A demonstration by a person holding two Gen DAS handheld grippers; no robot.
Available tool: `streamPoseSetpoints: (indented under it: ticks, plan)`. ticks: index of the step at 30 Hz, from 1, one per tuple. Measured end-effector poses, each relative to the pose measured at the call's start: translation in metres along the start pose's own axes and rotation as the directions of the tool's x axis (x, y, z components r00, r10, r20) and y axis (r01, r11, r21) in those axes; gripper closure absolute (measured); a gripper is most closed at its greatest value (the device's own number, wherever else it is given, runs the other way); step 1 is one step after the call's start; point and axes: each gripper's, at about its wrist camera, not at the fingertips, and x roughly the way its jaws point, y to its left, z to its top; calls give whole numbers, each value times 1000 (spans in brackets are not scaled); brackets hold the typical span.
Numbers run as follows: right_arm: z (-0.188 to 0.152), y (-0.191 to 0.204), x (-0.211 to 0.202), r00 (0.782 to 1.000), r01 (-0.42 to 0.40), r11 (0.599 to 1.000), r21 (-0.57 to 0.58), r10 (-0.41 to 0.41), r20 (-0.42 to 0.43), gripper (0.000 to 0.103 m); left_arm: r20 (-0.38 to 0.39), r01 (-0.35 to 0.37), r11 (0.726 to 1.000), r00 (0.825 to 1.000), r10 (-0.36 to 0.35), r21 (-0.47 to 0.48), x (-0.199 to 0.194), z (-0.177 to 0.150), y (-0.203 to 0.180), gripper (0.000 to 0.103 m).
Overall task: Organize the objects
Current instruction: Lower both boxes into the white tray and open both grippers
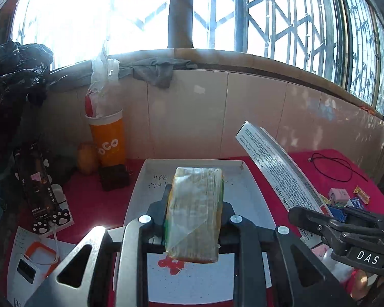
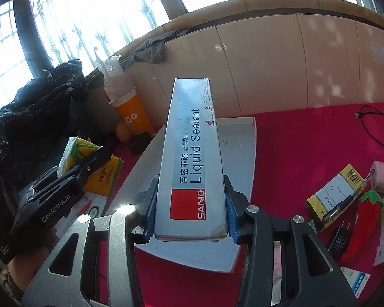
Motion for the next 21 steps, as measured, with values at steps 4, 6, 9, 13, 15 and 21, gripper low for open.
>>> streamPoseSetpoints:
  ticks: [4,6,9,13,15,21]
  plan:
    - [0,3,17,999,24,1000,4,-24,-32,60,-83,-4,1000,997,2,-30,42,7,6,79]
    - [0,3,30,998,30,999,27,-28,-59,60,-116,-28,999,993,23,-44,61,7,11,79]
    - [0,-3,54,993,41,995,88,-31,-115,60,-161,-70,997,985,66,-23,86,4,13,79]
    - [0,-9,79,985,93,990,102,-77,-155,60,-201,-75,997,977,72,-10,107,-1,14,79]
    - [1,-13,88,981,117,988,102,-98,-169,60,-214,-81,996,974,74,-25,114,-2,17,79]
    - [2,-23,102,974,147,983,110,-124,-189,60,-243,-99,995,966,92,-15,133,-9,13,78]
